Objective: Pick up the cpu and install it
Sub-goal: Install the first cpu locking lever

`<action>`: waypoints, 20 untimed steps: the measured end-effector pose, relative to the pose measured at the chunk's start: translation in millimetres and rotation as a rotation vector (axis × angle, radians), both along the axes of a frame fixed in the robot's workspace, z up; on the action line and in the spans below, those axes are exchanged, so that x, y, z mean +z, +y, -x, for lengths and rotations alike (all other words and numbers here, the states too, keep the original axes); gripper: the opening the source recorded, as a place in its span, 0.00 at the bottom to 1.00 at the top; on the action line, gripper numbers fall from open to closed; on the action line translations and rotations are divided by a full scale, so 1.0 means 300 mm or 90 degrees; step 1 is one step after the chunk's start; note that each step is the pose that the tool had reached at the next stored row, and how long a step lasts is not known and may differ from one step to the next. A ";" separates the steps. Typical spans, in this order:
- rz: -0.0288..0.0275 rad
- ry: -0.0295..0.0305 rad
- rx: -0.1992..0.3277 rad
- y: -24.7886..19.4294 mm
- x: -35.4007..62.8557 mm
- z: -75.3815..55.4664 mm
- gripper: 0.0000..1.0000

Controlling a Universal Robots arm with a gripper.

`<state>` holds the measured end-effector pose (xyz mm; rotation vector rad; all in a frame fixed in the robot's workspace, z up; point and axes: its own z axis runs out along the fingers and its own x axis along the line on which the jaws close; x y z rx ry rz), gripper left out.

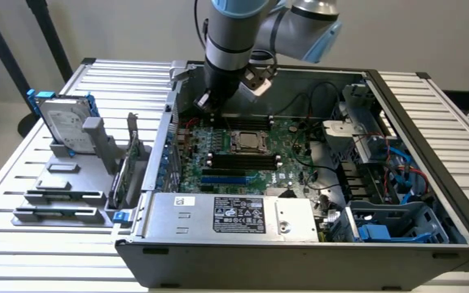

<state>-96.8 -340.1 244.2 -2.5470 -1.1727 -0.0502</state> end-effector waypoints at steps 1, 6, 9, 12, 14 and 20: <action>-0.0020 -0.0016 -0.003 0.000 0.001 0.000 0.11; -0.0098 -0.0084 -0.014 0.000 0.008 0.000 0.11; -0.0107 -0.0130 -0.017 0.000 0.011 -0.001 0.11; -0.0109 -0.0190 -0.019 0.000 0.012 -0.006 0.11; -0.0110 -0.0234 -0.020 0.000 0.012 -0.011 0.11; -0.0113 -0.0394 -0.021 0.000 0.013 -0.030 0.11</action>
